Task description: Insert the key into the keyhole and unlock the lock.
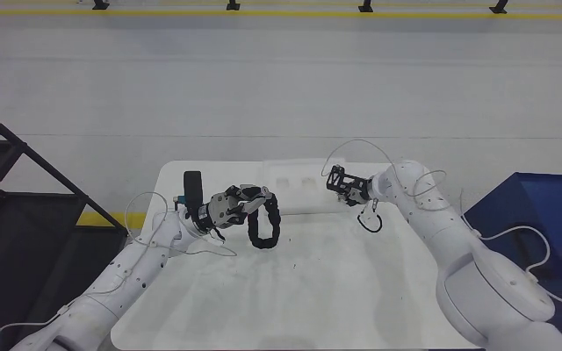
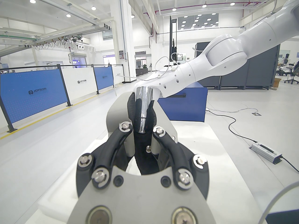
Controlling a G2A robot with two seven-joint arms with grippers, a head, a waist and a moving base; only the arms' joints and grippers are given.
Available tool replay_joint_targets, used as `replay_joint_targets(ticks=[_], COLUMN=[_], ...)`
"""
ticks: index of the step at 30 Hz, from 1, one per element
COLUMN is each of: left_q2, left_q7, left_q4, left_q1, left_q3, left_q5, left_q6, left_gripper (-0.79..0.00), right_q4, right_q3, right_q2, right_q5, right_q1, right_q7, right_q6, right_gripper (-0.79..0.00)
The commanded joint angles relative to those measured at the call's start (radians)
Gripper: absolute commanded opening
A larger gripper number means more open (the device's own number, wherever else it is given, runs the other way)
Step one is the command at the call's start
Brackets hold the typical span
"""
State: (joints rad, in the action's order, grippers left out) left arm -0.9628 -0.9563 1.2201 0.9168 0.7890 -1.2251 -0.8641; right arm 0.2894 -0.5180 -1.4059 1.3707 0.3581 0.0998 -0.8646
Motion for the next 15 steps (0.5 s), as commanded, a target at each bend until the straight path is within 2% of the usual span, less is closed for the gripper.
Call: replay_joint_targets(ticks=[1, 15], left_q2=[0.000, 0.000], left_q7=[0.000, 0.000], left_q4=[0.000, 0.000], left_q1=[0.000, 0.000], left_q3=[0.000, 0.000], left_q5=[0.000, 0.000], left_q6=[0.000, 0.000], left_gripper=[-0.785, -0.785], right_q4=[-0.007, -0.018], right_q3=[0.004, 0.010], right_q2=[-0.001, 0.021], right_q5=[0.013, 0.082], right_q1=[-0.005, -0.044], right_q7=[-0.012, -0.081], right_q6=[-0.001, -0.042], right_gripper=[-0.785, -0.785])
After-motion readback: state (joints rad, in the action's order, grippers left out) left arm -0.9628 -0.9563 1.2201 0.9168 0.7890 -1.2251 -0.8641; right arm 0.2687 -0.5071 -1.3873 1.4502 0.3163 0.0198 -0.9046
